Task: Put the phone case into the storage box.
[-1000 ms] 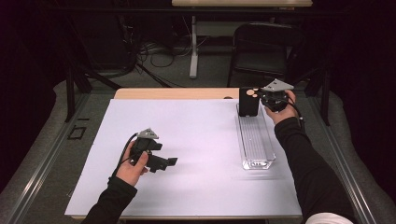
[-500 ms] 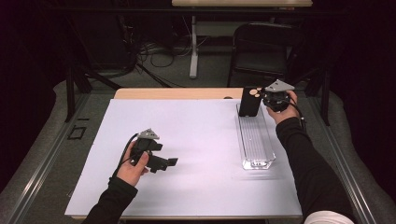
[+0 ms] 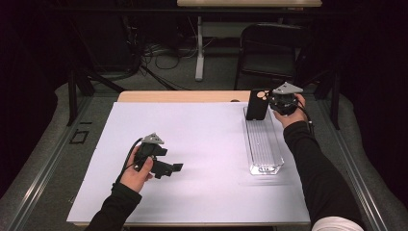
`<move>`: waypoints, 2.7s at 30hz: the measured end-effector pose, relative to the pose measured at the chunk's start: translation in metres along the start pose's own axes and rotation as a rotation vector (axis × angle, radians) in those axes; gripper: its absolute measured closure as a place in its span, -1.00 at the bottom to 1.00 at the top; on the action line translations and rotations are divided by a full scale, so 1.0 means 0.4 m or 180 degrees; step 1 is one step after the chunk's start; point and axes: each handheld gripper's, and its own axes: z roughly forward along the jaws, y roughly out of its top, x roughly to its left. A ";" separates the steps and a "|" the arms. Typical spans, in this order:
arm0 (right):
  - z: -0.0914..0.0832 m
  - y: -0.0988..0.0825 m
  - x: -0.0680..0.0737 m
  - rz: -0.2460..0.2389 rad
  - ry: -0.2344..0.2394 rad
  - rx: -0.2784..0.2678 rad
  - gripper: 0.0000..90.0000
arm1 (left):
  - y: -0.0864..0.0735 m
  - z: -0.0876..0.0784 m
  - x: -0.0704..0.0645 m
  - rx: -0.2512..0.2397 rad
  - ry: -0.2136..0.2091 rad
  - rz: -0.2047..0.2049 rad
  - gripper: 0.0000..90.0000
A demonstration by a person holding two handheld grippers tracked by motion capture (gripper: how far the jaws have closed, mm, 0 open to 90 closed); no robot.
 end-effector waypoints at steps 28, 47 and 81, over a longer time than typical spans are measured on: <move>0.012 -0.004 0.000 0.0237 0.0014 0.0017 0.31 | -0.004 0.003 -0.001 0.0017 -0.0007 0.0005 -0.78; -0.016 -0.013 0.018 0.0517 0.0076 0.0105 0.01 | 0.000 0.009 -0.001 -0.0005 -0.0021 0.0010 -0.78; -0.263 0.014 0.200 0.0835 0.0776 0.0106 -0.80 | 0.008 0.011 0.010 -0.0067 -0.0048 0.0015 -0.78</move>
